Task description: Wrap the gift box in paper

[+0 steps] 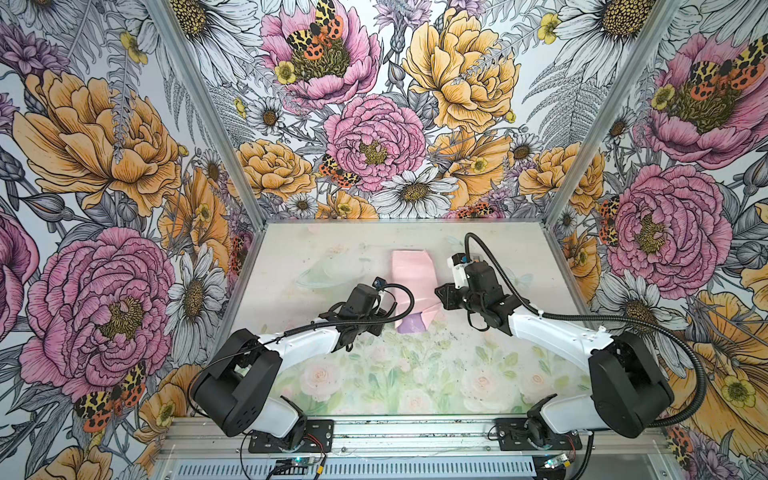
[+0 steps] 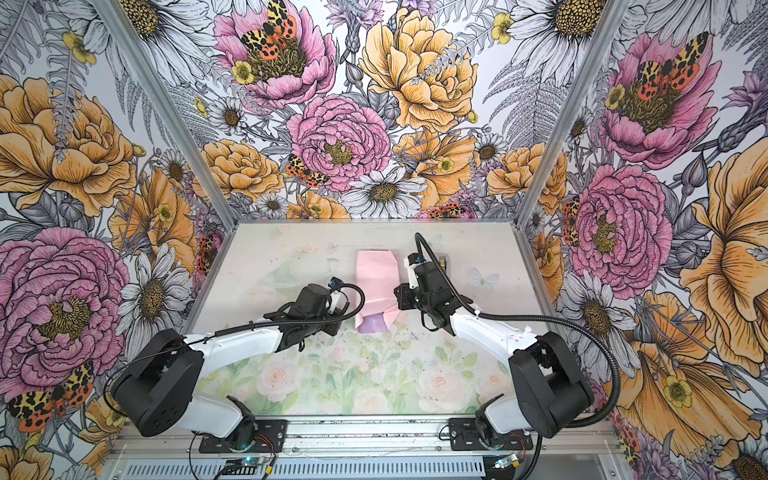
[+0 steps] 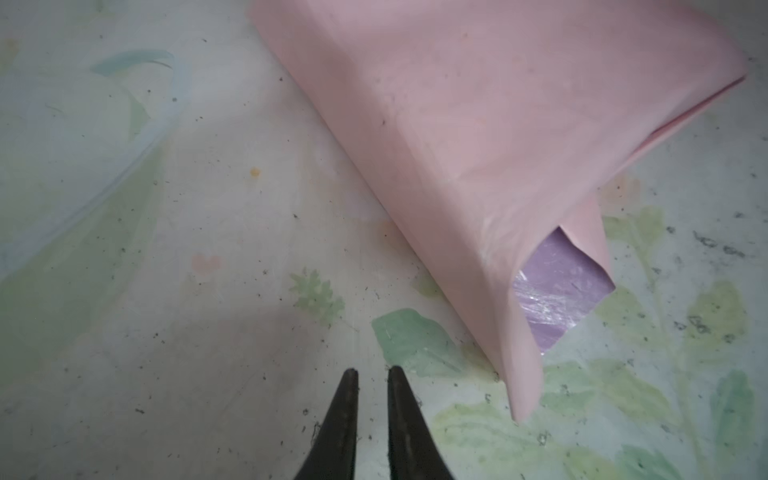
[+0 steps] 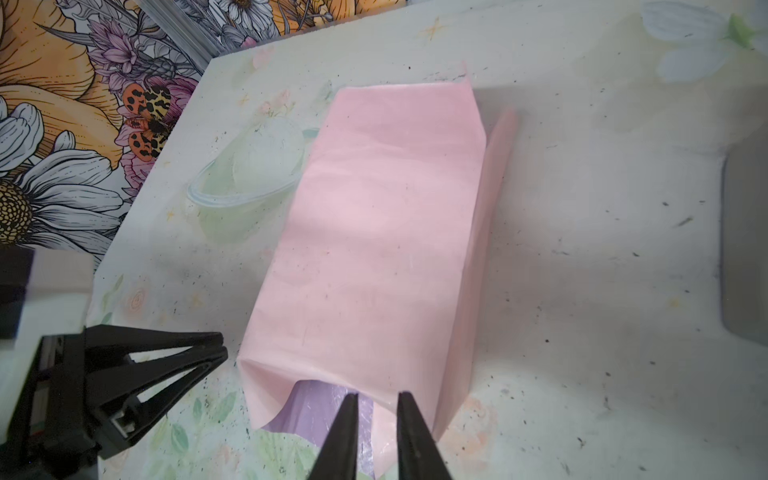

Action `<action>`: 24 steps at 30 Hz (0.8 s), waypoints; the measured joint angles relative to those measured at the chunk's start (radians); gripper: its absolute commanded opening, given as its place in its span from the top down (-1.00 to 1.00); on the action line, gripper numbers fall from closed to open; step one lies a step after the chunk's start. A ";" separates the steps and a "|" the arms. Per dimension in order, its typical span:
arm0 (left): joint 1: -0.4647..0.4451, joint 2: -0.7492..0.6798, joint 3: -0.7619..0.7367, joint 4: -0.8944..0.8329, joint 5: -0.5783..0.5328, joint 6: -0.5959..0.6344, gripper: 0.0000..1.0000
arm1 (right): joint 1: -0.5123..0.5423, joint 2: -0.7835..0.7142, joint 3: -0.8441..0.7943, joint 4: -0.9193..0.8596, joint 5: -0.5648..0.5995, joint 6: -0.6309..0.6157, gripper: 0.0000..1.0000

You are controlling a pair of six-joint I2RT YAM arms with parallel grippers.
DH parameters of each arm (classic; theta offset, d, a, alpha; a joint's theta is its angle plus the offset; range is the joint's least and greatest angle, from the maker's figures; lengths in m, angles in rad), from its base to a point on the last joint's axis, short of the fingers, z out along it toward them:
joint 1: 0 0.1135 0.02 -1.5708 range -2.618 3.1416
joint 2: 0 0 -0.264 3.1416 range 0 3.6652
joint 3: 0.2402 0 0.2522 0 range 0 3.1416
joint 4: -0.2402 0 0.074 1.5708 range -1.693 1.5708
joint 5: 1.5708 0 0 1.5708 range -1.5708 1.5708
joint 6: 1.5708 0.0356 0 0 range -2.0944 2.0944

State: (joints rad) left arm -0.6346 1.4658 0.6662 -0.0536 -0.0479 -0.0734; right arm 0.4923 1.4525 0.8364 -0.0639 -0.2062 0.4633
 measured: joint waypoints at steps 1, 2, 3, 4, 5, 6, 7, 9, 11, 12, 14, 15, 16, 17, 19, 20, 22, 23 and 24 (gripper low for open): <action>0.000 0.007 -0.011 0.018 0.012 -0.010 0.69 | 0.000 0.017 0.012 -0.001 -0.007 -0.005 0.66; -0.003 0.013 -0.021 0.036 0.019 -0.021 0.70 | 0.000 0.033 0.022 -0.003 -0.011 -0.010 0.66; -0.005 0.019 -0.034 0.056 0.026 -0.033 0.70 | 0.000 0.052 0.032 -0.005 -0.018 -0.013 0.67; -0.008 0.023 -0.047 0.073 0.033 -0.040 0.70 | 0.000 0.069 0.038 -0.006 -0.023 -0.017 0.68; -0.010 0.028 -0.058 0.091 0.038 -0.049 0.70 | 0.000 0.082 0.041 -0.007 -0.027 -0.018 0.68; -0.013 0.033 -0.069 0.110 0.042 -0.056 0.70 | 0.000 0.096 0.044 -0.008 -0.029 -0.020 0.69; -0.017 0.037 -0.078 0.125 0.048 -0.060 0.71 | 0.000 0.108 0.045 -0.008 -0.032 -0.021 0.69; -0.023 0.051 -0.092 0.161 0.059 -0.070 0.71 | 0.000 0.130 0.047 -0.008 -0.036 -0.021 0.70; -0.031 0.067 -0.096 0.190 0.070 -0.077 0.71 | 0.000 0.133 0.054 -0.007 -0.039 -0.021 0.71; -0.036 0.075 -0.097 0.204 0.076 -0.081 0.72 | 0.000 0.134 0.055 -0.007 -0.038 -0.021 0.71; -0.048 0.089 -0.097 0.234 0.083 -0.083 0.73 | 0.000 0.137 0.055 -0.007 -0.039 -0.021 0.71; -0.055 0.096 -0.097 0.248 0.087 -0.085 0.73 | 0.000 0.138 0.055 -0.007 -0.039 -0.021 0.71; -0.058 0.101 -0.097 0.258 0.088 -0.085 0.73 | 0.000 0.138 0.055 -0.007 -0.039 -0.021 0.71; -0.063 0.106 -0.097 0.270 0.091 -0.085 0.73 | 0.000 0.138 0.055 -0.007 -0.039 -0.021 0.72; -0.069 0.113 -0.097 0.292 0.098 -0.085 0.73 | 0.000 0.138 0.055 -0.007 -0.039 -0.021 0.72; -0.069 0.115 -0.097 0.300 0.101 -0.085 0.73 | 0.000 0.138 0.055 -0.007 -0.039 -0.021 0.72; -0.071 0.115 -0.097 0.319 0.107 -0.085 0.73 | 0.000 0.138 0.055 -0.007 -0.039 -0.021 0.73; -0.071 0.115 -0.097 0.332 0.110 -0.085 0.73 | 0.000 0.138 0.055 -0.007 -0.039 -0.021 0.73; -0.072 0.115 -0.097 0.343 0.113 -0.085 0.73 | 0.000 0.138 0.055 -0.007 -0.039 -0.021 0.73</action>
State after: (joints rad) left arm -0.7063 1.5806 0.5694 0.2893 0.0654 -0.1585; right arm 0.4923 1.5902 0.8917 -0.0708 -0.2447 0.4427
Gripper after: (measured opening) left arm 0.135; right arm 0.136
